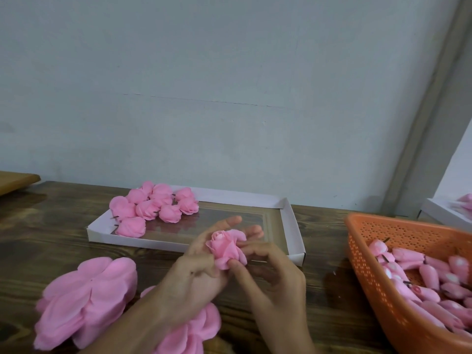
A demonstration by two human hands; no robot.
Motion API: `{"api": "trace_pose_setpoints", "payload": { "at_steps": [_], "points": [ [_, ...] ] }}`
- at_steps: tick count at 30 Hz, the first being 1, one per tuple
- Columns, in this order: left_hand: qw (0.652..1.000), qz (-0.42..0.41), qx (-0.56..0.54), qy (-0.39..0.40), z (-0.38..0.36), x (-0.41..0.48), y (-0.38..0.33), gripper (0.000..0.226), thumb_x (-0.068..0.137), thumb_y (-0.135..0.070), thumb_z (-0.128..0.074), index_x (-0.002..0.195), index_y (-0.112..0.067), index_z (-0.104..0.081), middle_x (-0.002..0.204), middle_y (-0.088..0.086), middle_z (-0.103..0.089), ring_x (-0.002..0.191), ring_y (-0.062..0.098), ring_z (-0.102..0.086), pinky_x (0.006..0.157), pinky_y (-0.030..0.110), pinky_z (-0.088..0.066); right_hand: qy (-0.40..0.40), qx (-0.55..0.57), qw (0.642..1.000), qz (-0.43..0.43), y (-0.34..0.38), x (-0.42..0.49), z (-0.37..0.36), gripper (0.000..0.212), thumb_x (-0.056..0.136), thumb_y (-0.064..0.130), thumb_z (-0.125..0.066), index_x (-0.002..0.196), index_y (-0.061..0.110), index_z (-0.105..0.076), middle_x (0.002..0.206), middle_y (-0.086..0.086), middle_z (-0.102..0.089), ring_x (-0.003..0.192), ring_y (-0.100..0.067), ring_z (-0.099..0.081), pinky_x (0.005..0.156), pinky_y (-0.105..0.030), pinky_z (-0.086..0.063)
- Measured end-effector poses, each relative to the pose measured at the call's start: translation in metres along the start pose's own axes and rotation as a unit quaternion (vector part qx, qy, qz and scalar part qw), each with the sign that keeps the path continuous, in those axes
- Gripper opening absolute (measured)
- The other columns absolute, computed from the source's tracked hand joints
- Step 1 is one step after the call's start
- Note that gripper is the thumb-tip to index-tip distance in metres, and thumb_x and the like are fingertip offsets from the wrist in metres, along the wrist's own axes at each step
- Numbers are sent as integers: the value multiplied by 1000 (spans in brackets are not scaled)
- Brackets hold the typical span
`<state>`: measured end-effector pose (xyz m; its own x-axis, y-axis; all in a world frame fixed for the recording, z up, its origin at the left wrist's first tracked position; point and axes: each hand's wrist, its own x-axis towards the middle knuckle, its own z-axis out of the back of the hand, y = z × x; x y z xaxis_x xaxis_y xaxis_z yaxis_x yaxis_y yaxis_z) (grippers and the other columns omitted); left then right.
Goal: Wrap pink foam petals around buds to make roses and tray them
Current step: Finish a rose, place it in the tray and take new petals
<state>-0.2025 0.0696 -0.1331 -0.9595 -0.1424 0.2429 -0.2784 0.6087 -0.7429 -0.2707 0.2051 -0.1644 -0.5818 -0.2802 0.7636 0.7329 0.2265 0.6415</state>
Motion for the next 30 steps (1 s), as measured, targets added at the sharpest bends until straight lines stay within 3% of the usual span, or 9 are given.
{"api": "trace_pose_setpoints", "payload": {
  "at_steps": [5,7,10,12,18,20,22,27,30],
  "points": [
    [999,-16,29,-18,-2,4,5,76,65,26,-48,137,3,-53,127,38,-63,137,50,-51,123,67,-13,-18,-11,1000,-2,3,1,1,17,83,13,-86,92,22,-75,95,8,-72,86,-15,-74,67,-24,-62],
    [999,-18,21,-34,-4,7,6,64,72,22,-52,132,2,-56,120,37,-62,131,47,-60,120,65,-26,-22,-18,1000,-4,4,2,1,16,82,15,-85,91,24,-75,93,8,-68,85,-14,-73,65,-23,-61],
    [999,-12,12,-40,-6,8,6,54,80,15,-55,133,2,-57,128,42,-60,127,48,-62,104,53,-54,-12,3,1000,-18,6,1,1,18,84,16,-84,96,27,-76,91,6,-71,85,-16,-74,69,-24,-62],
    [999,-15,4,-46,-6,7,5,50,83,12,-56,132,2,-58,127,41,-61,126,48,-63,95,45,-60,-1,15,1000,-22,7,-1,1,16,87,18,-78,101,26,-77,93,6,-75,86,-14,-76,72,-24,-63],
    [997,-18,19,-76,-5,10,5,37,80,-4,-63,114,-10,-75,113,28,-70,104,39,-73,79,42,-62,28,-38,999,-6,0,-1,3,23,93,3,-69,104,19,-80,103,16,-78,99,-7,-76,81,-41,-65],
    [997,-19,6,-73,-5,9,5,36,82,-10,-67,117,-7,-73,108,27,-69,97,34,-73,73,37,-61,32,-41,999,4,0,-1,3,23,90,-2,-73,102,16,-82,103,16,-78,112,-5,-72,83,-40,-65],
    [997,-20,30,-65,-3,8,6,37,84,-14,-70,120,-6,-70,108,26,-68,97,32,-72,77,35,-61,39,-46,998,14,0,0,4,22,87,-4,-78,99,15,-82,100,13,-78,115,-5,-71,78,-35,-65],
    [989,-37,125,-68,0,6,10,37,85,-7,-70,122,-4,-66,104,20,-71,96,28,-69,82,32,-61,40,-129,991,21,0,3,5,22,82,5,-87,92,23,-84,88,10,-66,77,-10,-68,64,-30,-58],
    [983,-40,158,-78,-1,5,8,40,77,-10,-81,115,-13,-71,93,15,-67,84,22,-64,70,28,-55,37,-178,983,23,1,9,9,22,80,11,-90,87,30,-84,82,4,-48,76,-16,-58,62,-38,-53]
  ]
}}
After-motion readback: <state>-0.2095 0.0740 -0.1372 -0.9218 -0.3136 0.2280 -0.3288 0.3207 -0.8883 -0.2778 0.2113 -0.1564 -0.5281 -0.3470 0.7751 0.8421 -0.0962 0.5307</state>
